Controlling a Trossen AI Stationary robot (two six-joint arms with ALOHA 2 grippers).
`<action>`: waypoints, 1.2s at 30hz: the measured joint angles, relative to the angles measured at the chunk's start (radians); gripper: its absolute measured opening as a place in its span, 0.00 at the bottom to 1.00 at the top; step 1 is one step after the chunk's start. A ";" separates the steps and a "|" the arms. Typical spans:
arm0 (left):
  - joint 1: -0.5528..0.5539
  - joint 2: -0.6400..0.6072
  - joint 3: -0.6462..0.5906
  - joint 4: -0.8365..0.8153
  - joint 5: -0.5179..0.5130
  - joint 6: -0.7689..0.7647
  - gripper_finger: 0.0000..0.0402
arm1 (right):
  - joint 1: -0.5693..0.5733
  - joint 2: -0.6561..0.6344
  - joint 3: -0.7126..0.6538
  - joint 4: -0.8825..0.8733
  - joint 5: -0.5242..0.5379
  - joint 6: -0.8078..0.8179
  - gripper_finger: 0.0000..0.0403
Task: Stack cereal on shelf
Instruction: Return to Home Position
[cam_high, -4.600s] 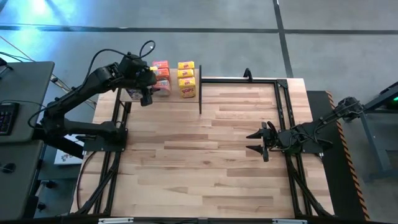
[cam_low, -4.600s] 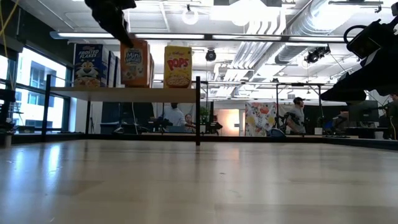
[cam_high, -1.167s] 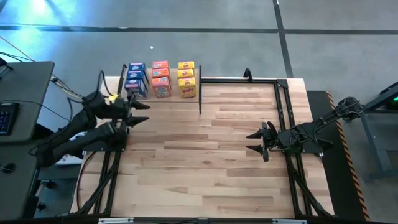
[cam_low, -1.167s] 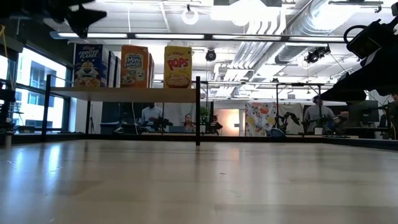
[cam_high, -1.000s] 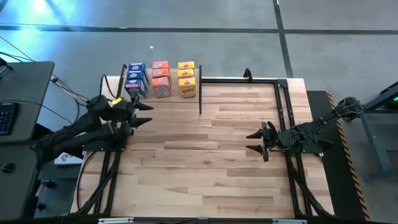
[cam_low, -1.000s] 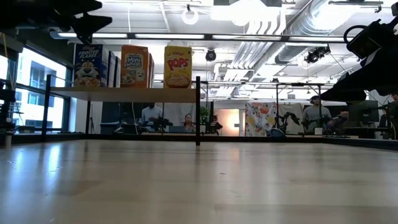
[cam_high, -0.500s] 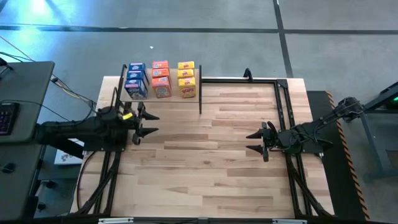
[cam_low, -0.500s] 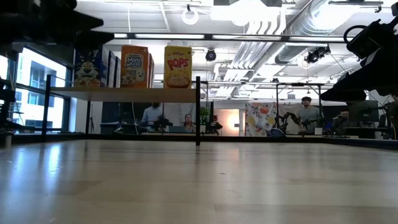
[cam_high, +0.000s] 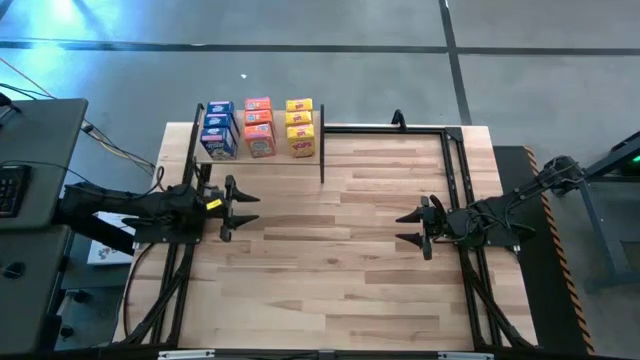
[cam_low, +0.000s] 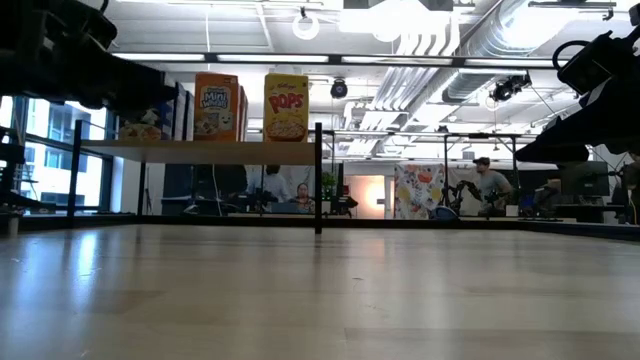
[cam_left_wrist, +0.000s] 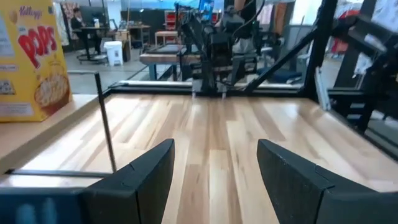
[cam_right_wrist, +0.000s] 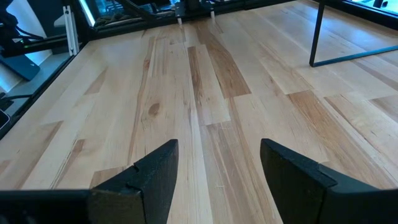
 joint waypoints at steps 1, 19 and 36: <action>-0.003 0.000 0.000 -0.005 -0.009 0.006 0.55 | 0.000 0.000 0.000 0.000 0.000 0.000 0.55; -0.010 0.000 0.000 -0.025 -0.033 0.143 0.55 | 0.000 0.000 0.000 0.000 0.000 0.000 0.55; -0.010 0.000 0.000 -0.034 -0.030 0.137 0.55 | 0.000 -0.205 0.000 0.001 0.000 0.000 0.55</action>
